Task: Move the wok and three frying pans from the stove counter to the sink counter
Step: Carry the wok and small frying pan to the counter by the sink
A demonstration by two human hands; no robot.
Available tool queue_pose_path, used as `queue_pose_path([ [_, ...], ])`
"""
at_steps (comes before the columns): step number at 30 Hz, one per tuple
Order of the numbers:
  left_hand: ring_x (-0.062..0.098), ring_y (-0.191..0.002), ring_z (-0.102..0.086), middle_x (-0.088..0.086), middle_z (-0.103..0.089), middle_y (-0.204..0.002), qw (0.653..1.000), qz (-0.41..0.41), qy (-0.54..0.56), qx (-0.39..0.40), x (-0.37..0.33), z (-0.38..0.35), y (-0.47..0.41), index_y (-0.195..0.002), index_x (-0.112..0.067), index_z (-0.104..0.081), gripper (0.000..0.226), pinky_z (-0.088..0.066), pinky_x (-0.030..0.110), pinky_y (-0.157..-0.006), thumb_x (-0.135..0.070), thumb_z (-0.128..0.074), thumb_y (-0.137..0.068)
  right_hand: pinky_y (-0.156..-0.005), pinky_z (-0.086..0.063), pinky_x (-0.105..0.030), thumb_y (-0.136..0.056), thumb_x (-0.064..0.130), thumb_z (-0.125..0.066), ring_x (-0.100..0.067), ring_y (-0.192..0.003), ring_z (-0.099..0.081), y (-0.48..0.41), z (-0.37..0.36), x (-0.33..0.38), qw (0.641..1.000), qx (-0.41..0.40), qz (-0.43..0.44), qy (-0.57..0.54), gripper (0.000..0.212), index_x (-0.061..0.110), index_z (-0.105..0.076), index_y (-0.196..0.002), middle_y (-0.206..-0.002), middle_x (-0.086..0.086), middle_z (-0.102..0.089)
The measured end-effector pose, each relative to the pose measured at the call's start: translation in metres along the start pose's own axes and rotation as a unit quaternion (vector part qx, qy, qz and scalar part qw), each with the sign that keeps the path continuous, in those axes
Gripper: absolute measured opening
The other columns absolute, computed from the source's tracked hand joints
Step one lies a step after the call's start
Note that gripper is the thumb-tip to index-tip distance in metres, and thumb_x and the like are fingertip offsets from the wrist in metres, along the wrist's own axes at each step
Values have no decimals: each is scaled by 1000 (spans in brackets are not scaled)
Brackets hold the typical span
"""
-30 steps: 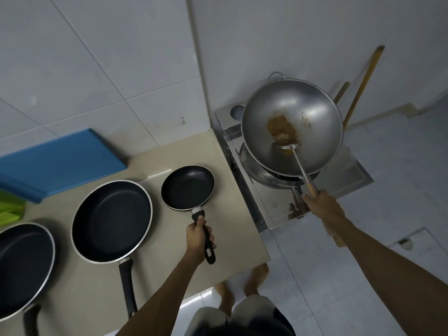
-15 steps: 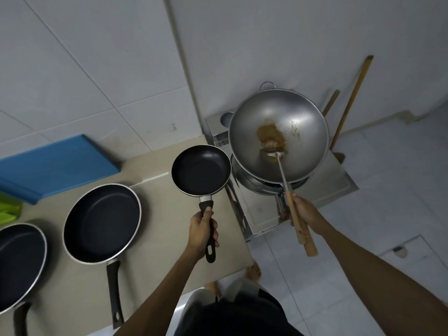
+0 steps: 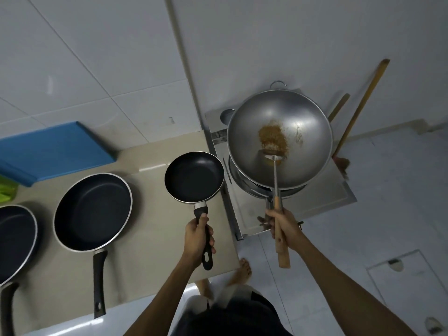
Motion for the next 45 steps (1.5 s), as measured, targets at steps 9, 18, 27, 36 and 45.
queue_pose_path([
  [9,16,-33,-48,0,-54,-50,1000,3,0,-4,9,7,7,-96,3,-57,35,-47,28,-32,-28,-44,-107,-44,-50,-27,-99,9,-46,-18,-47,-59,-3,0,-10,991,55,-54,-113,20,7,-59,-83,-64,-8,-59],
  [18,16,-34,-50,-1,-56,-52,1000,-6,0,1,4,6,8,-104,4,-54,35,-48,28,-33,-29,-45,-107,-42,-44,-24,-90,40,-57,-18,-41,-52,-5,-9,-16,970,133,-83,-184,33,10,-60,-76,-56,-7,-56],
  [27,16,-34,-49,1,-55,-53,1000,-1,14,-9,11,6,18,-103,5,-55,36,-48,28,-32,-29,-45,-106,-35,-38,-19,-98,63,-44,-12,-32,-46,-7,-6,-18,978,101,-83,-164,61,12,-58,-67,-46,-1,-51],
  [36,17,-33,-47,3,-53,-52,999,-14,23,-22,16,35,34,-107,10,-53,39,-48,29,-32,-29,-46,-106,-34,-36,-17,-94,65,-48,-12,-30,-45,14,-7,-22,986,90,-73,-122,62,11,-59,-65,-44,0,-49],
  [45,17,-32,-46,1,-51,-54,995,-34,69,-65,23,114,60,-97,2,-54,33,-45,27,-31,-28,-46,-106,-33,-38,-19,-81,65,-61,-14,-31,-47,76,-46,-44,994,88,-48,-51,53,16,-59,-59,-45,-1,-51],
])
Point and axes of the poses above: each hand's wrist, its own y-axis away from the middle knuckle, its own z-axis out of the back of the hand, x = y × z, the point moved 8 cm from there along -y, towards the middle knuckle
